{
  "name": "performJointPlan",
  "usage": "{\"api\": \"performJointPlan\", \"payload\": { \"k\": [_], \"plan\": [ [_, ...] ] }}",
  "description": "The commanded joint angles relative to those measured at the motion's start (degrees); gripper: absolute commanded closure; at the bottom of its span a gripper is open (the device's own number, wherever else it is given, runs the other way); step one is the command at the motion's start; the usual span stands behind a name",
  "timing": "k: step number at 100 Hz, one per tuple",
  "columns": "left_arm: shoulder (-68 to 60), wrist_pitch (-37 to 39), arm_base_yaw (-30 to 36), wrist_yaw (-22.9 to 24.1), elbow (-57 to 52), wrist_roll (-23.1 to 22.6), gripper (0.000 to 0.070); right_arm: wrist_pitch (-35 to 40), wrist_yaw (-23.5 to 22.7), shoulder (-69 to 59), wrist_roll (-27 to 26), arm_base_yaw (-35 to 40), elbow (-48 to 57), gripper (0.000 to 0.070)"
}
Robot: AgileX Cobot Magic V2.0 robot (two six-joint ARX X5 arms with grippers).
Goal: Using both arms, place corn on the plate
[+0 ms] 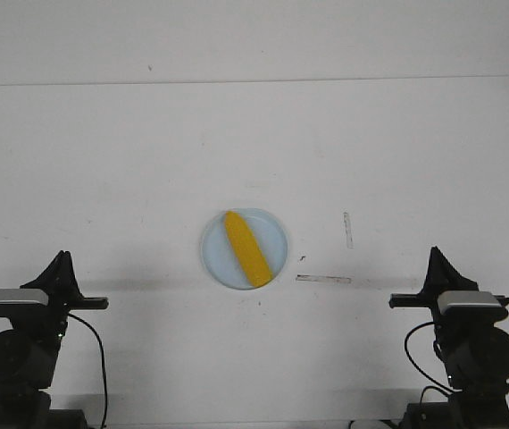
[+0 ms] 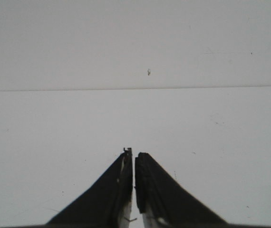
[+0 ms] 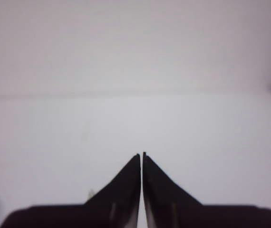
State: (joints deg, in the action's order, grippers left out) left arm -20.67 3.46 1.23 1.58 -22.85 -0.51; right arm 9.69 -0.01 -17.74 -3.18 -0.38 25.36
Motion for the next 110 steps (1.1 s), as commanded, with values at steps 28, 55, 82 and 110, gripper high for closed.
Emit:
{"api": "performJointPlan", "payload": {
  "k": [28, 55, 82, 110],
  "plan": [
    [-0.09, 0.9, -0.11, 0.13, -0.31, -0.31, 0.0699, -0.11, -0.02, 8.98, 0.44, 0.04, -0.09, 0.0693],
    [-0.09, 0.9, -0.11, 0.13, -0.31, -0.31, 0.0699, -0.63, 0.0, 9.18, 0.44, 0.04, -0.09, 0.0693],
    [-0.09, 0.9, -0.11, 0.13, -0.31, -0.33, 0.0699, -0.63, 0.0, 9.18, 0.44, 0.04, -0.09, 0.0693],
    [-0.09, 0.9, -0.11, 0.13, -0.31, -0.31, 0.0699, -0.63, 0.0, 9.18, 0.44, 0.04, -0.09, 0.0693]
  ]
}}
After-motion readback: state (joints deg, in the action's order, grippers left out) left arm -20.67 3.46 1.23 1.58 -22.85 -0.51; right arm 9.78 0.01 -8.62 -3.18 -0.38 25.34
